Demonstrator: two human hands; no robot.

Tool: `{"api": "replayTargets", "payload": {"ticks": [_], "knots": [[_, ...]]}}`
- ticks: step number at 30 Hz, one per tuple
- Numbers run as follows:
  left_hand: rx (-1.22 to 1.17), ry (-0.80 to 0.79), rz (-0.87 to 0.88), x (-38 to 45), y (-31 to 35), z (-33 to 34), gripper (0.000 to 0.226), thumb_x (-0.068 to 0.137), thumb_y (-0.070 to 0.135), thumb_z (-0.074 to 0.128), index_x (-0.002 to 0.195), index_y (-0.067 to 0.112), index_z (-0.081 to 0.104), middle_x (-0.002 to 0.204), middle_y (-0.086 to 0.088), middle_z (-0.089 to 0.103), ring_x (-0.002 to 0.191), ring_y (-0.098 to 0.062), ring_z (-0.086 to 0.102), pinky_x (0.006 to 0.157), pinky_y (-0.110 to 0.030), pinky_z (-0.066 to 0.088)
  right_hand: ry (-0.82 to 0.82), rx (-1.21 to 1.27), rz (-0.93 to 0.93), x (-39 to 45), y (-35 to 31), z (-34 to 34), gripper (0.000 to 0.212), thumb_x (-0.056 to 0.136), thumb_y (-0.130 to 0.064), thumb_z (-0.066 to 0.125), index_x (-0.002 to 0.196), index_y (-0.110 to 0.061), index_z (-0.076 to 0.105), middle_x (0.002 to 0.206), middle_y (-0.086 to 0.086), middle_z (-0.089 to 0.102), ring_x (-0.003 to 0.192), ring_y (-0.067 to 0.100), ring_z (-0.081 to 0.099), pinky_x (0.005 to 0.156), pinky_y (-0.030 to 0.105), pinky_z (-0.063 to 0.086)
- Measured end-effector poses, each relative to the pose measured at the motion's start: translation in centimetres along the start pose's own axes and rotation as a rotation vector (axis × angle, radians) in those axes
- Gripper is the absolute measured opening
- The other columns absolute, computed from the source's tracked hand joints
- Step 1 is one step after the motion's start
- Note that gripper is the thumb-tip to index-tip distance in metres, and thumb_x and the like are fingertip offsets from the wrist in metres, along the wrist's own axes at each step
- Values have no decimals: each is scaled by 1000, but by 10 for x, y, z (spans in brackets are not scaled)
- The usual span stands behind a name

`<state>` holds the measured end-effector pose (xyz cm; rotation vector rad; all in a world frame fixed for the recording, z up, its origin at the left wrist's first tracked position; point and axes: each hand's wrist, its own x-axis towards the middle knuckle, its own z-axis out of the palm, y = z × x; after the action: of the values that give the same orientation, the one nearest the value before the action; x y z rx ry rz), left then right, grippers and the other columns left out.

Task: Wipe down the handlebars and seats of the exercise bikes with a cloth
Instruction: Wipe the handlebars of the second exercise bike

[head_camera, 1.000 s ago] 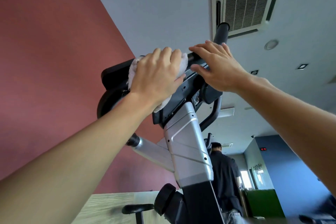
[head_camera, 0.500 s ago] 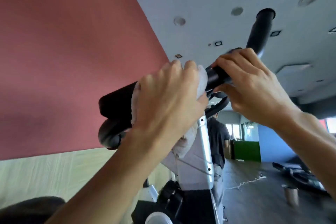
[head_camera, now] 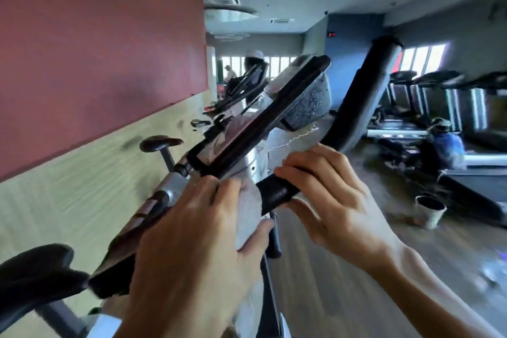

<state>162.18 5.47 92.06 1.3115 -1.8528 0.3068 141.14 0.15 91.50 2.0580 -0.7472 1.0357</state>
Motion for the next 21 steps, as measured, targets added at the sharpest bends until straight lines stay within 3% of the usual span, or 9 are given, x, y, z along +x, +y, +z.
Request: {"api": "replayTargets", "payload": {"ticks": [2, 6, 10, 13, 16, 18, 21], "knots": [[-204, -37, -44, 12, 5, -8, 42, 79, 67, 55, 106, 36, 58, 89, 12, 63, 80, -22, 65, 66, -46, 57, -71, 43, 0, 2, 1, -13, 35, 93, -10, 72, 126, 1, 67, 126, 15, 65, 120, 37, 59, 111, 45, 43], [-207, 37, 79, 53, 31, -29, 41, 88, 62, 61, 106, 25, 66, 86, 15, 61, 74, -15, 60, 65, -32, 47, -136, 67, 128, 5, 14, -51, 49, 91, 2, 62, 140, 3, 55, 145, 16, 53, 143, 34, 43, 119, 51, 33], [-414, -75, 113, 99, 55, 12, 54, 93, 61, 58, 119, 14, 67, 108, 0, 68, 96, -20, 65, 82, -41, 54, -125, 42, 260, 16, 37, -81, 50, 92, 8, 51, 142, 10, 48, 152, 21, 45, 147, 37, 36, 122, 49, 30], [-468, -62, 140, 109, 73, 45, 64, 97, 58, 58, 139, 10, 52, 129, -10, 60, 116, -22, 60, 96, -36, 53, -198, 36, 257, 20, 50, -93, 52, 93, 10, 48, 145, 10, 44, 156, 23, 40, 149, 37, 33, 121, 52, 31], [-570, 119, 167, 104, 74, 51, 53, 98, 47, 64, 129, 6, 52, 118, -10, 56, 104, -21, 59, 83, -30, 55, -272, -14, 212, 22, 56, -95, 56, 94, 8, 50, 149, 7, 40, 160, 22, 33, 152, 38, 26, 122, 53, 28], [-452, 137, 189, 96, 71, 49, 47, 102, 53, 55, 120, 10, 59, 108, -6, 63, 95, -20, 64, 74, -36, 56, -308, -35, 202, 21, 57, -96, 59, 94, 8, 49, 152, 5, 37, 162, 21, 30, 154, 39, 22, 124, 53, 26], [-240, 95, 224, 80, 57, 51, 54, 104, 57, 41, 124, 11, 61, 106, -7, 66, 98, -24, 66, 76, -43, 56, -334, -13, 229, 18, 53, -96, 63, 93, 9, 49, 153, 5, 34, 164, 21, 26, 156, 39, 15, 126, 53, 21]]}}
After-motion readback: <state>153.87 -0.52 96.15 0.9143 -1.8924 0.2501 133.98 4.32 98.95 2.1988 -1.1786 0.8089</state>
